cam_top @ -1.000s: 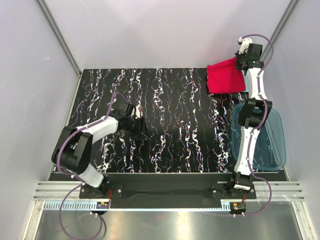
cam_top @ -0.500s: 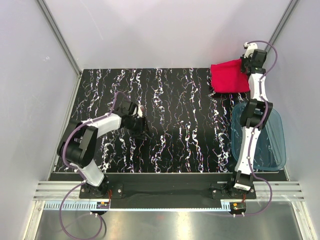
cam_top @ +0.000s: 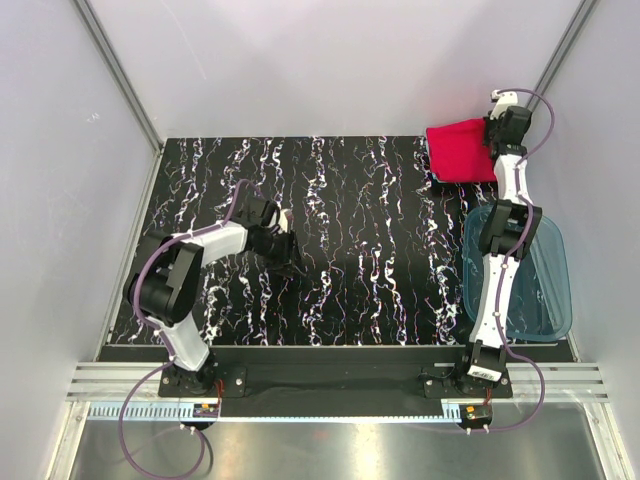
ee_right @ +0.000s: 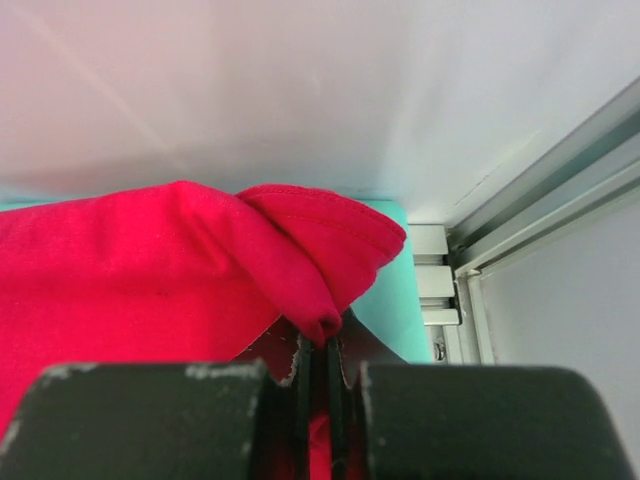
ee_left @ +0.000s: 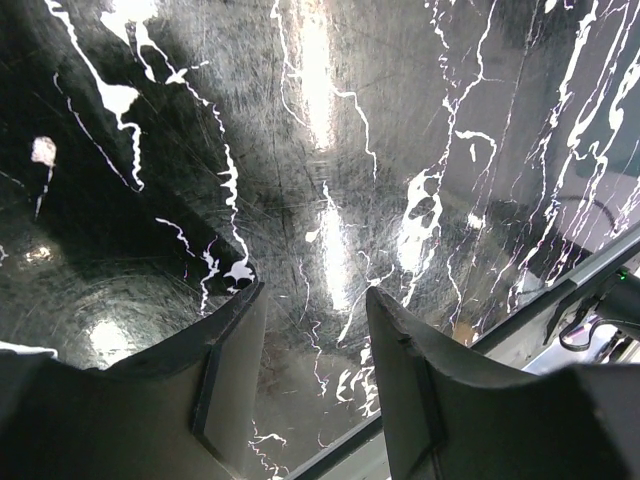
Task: Fold and stack the t-shirts
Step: Neatly place the folded tshirt to the corner, then reset both grippers
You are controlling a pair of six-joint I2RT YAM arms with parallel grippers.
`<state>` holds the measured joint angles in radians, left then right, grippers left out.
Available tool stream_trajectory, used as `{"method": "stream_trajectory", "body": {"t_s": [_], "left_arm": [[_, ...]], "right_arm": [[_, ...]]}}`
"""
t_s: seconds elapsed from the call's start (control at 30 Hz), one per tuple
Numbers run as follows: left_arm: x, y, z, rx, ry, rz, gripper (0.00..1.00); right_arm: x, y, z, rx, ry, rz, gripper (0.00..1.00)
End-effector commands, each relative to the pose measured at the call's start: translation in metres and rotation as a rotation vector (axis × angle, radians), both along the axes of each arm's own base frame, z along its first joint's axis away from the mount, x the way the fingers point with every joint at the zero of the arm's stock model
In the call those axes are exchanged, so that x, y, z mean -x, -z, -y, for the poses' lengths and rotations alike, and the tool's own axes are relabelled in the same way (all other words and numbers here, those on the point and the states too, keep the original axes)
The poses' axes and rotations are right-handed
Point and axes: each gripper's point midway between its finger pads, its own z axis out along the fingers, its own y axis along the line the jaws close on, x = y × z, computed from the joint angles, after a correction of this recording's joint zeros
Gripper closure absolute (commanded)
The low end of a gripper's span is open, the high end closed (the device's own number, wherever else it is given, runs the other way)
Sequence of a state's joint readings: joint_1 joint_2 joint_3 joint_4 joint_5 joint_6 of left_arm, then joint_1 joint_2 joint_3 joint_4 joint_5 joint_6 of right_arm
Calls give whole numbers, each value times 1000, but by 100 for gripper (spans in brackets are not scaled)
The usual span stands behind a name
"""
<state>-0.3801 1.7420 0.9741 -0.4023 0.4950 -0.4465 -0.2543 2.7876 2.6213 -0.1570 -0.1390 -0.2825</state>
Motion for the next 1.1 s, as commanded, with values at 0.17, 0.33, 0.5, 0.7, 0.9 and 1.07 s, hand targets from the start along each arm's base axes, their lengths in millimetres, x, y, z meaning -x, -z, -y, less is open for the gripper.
{"method": "stream_trajectory", "body": {"t_s": [0.17,0.33,0.5,0.7,0.9,1.07], "left_arm": [[-8,-7,8,39,33,21,51],[-6,-5,7,38,34,11,51],[-3,-5,7,43,35,1,51],[-5,-15,9,67,14,28,51],[-6,-44,9,97,3,115,51],[4,-88,3,136,1,241,45]], "right_arm": [[-13,-39,27,66,64,161,100],[-18,-43,32,113,65,214,58],[-12,-75,54,167,148,264,50],[10,-164,62,173,233,340,36],[42,-204,22,-8,237,251,24],[84,-230,-98,-156,75,142,0]]}}
